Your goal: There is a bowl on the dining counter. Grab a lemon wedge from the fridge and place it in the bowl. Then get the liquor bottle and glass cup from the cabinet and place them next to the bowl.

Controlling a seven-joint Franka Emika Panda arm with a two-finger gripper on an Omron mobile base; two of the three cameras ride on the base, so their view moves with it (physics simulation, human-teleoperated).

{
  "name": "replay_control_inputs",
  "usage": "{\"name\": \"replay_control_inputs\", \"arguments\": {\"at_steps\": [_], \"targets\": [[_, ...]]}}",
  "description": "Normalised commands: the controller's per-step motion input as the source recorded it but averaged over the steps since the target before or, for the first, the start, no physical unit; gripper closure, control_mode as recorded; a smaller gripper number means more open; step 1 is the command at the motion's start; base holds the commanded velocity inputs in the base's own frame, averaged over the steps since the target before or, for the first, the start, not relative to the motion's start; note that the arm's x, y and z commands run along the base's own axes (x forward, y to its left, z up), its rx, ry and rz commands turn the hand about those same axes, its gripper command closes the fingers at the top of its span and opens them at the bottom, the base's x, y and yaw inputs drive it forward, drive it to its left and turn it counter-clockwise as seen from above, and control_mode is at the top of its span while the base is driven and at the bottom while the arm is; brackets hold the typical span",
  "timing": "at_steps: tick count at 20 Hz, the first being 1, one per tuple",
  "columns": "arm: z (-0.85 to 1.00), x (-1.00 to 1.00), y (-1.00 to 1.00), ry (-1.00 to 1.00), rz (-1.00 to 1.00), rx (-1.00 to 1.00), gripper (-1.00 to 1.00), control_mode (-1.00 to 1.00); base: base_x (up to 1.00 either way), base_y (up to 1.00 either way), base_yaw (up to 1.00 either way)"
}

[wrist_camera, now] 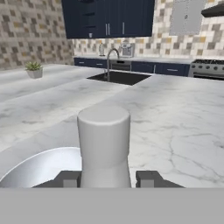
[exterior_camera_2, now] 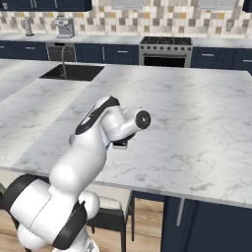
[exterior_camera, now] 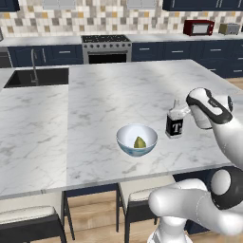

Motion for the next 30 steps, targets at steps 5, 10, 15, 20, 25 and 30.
{"name": "replay_control_inputs", "arguments": {"at_steps": [5,10,15,20,25,30], "targets": [[-0.51,0.57,0.00,0.00,0.00,0.00,1.00,-1.00,0.00,0.00,0.00],[-0.45,0.49,-0.01,0.00,0.00,0.00,1.00,-1.00,0.00,0.00,0.00],[-0.43,0.42,-0.10,0.00,0.00,0.00,1.00,-1.00,0.00,0.00,0.00],[-0.33,0.20,-0.10,0.00,0.00,0.00,1.00,-1.00,0.00,0.00,0.00],[-0.23,0.09,-0.11,0.00,0.00,0.00,1.00,-1.00,0.00,0.00,0.00],[-0.18,0.02,-0.02,0.00,0.00,0.00,1.00,-1.00,0.00,0.00,0.00]]}}
